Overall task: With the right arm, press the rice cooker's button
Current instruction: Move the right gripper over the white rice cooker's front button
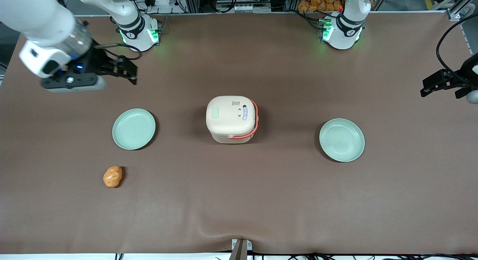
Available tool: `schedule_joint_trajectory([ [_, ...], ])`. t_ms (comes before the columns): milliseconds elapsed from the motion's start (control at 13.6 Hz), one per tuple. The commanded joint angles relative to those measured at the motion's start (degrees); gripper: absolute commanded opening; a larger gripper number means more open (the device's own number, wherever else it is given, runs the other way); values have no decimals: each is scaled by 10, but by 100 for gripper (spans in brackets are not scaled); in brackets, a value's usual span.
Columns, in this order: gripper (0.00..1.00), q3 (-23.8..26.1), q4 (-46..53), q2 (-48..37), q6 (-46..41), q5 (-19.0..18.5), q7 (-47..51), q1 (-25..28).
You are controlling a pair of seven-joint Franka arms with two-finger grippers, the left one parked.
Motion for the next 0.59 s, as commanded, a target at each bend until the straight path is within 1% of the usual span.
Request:
schedule_joint_trajectory([
  [0,100,-7,6,23,16,6,26,33],
  [221,100,-7,5,49,38,8,55,69],
  [295,97,-7,4,55,45,7,71,79],
  [443,95,-7,1,73,64,8,96,101],
  [516,81,-7,0,86,78,8,101,112],
])
